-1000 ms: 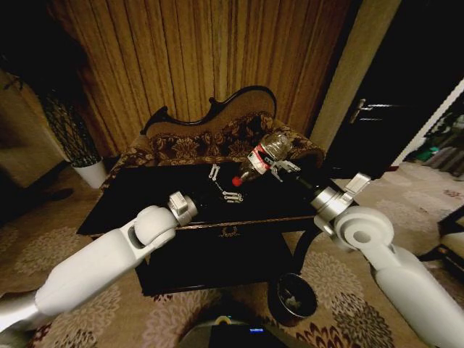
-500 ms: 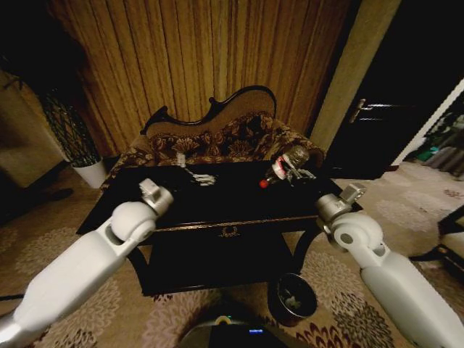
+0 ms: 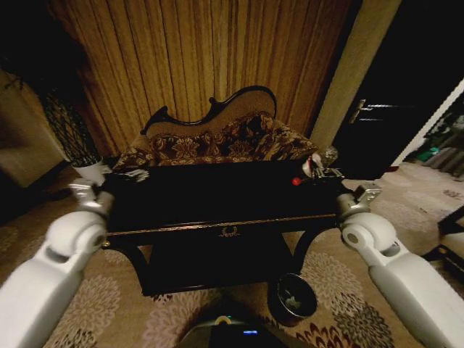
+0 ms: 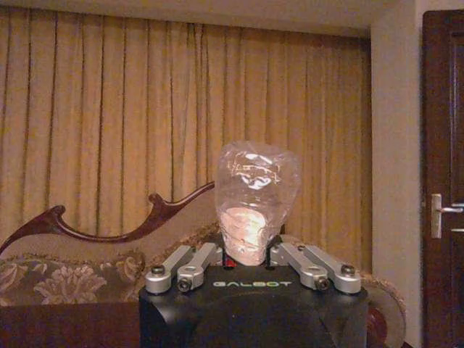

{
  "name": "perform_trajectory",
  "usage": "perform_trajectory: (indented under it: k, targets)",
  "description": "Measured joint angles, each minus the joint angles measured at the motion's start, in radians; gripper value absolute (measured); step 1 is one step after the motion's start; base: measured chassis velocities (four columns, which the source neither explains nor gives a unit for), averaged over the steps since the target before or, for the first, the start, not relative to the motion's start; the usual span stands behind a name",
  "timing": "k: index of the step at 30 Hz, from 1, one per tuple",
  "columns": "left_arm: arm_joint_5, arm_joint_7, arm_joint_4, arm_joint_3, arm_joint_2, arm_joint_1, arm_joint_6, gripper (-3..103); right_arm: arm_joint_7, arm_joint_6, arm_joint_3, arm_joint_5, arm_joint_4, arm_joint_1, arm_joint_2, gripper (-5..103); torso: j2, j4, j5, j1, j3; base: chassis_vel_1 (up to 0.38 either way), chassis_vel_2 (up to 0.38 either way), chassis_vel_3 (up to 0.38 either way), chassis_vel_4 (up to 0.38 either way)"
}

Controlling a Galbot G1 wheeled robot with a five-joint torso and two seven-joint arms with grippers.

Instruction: Move to the front of the table and place the trash on the table into the trash bin.

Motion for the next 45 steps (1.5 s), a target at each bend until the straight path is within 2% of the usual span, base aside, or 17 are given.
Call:
perform_trajectory:
  k: [2,3,5,7,8,11,12,15,19,28,45]
  targets:
    - [-0.003,0.008,-0.004,-0.030,-0.007,0.018,0.010,100,0.000,-0.004,0.005,0.003,0.006,-0.010,0.000,24,0.000,-0.0001,0.0001,0.000,0.000,0.000,0.000,0.000,0.000]
    - [-0.003,0.050,-0.011,-0.087,-0.024,0.059,0.028,100,0.000,-0.008,0.011,0.008,0.020,-0.029,0.000,24,0.000,0.0000,-0.0001,0.000,0.000,0.000,0.000,0.000,0.000]
    - [-0.003,0.064,-0.012,-0.102,-0.029,0.071,0.031,100,0.000,-0.009,0.013,0.009,0.024,-0.034,0.000,24,0.000,0.0001,-0.0002,0.000,0.000,0.000,0.000,0.000,0.000]
    - [0.011,0.134,-0.019,-0.173,-0.059,0.139,0.020,100,-0.001,-0.013,0.023,0.009,0.059,-0.074,0.001,24,0.000,0.0004,-0.0001,0.000,0.000,0.000,0.000,0.000,0.000]
    - [0.011,0.134,-0.019,-0.173,-0.059,0.139,0.020,100,-0.001,-0.013,0.023,0.009,0.059,-0.074,0.001,24,0.000,0.0004,-0.0001,0.000,0.000,0.000,0.000,0.000,0.000]
    - [0.020,0.182,-0.017,-0.205,-0.089,0.176,-0.035,100,-0.003,-0.024,0.034,0.002,0.104,-0.104,0.007,24,0.000,0.0001,0.0000,0.000,0.000,0.000,0.000,0.000,0.000]
    - [0.020,0.182,-0.017,-0.205,-0.089,0.176,-0.035,100,-0.003,-0.024,0.034,0.002,0.104,-0.104,0.007,24,0.000,0.0001,0.0000,0.000,0.000,0.000,0.000,0.000,0.000]
    - [0.029,0.208,-0.002,-0.201,-0.121,0.191,-0.150,100,-0.003,-0.031,0.057,0.001,0.144,-0.130,0.010,24,0.000,0.0001,-0.0003,0.000,0.000,0.000,0.000,0.000,0.000]
    - [0.031,0.209,-0.022,-0.218,-0.133,0.209,-0.166,100,-0.005,-0.032,0.087,0.000,0.178,-0.168,0.015,24,0.000,0.0001,-0.0001,0.000,0.000,0.000,0.000,0.000,0.000]
    - [0.023,0.209,-0.055,-0.261,-0.135,0.248,-0.151,100,-0.007,-0.035,0.125,-0.022,0.218,-0.233,0.045,24,0.000,0.0003,0.0000,0.000,0.000,0.026,-0.037,-0.028,0.040]
    - [0.028,0.204,-0.080,-0.250,-0.153,0.262,-0.143,100,-0.008,-0.031,0.132,-0.058,0.221,-0.268,0.083,24,0.000,0.0002,-0.0002,0.000,0.000,0.142,-0.129,-0.141,0.137]
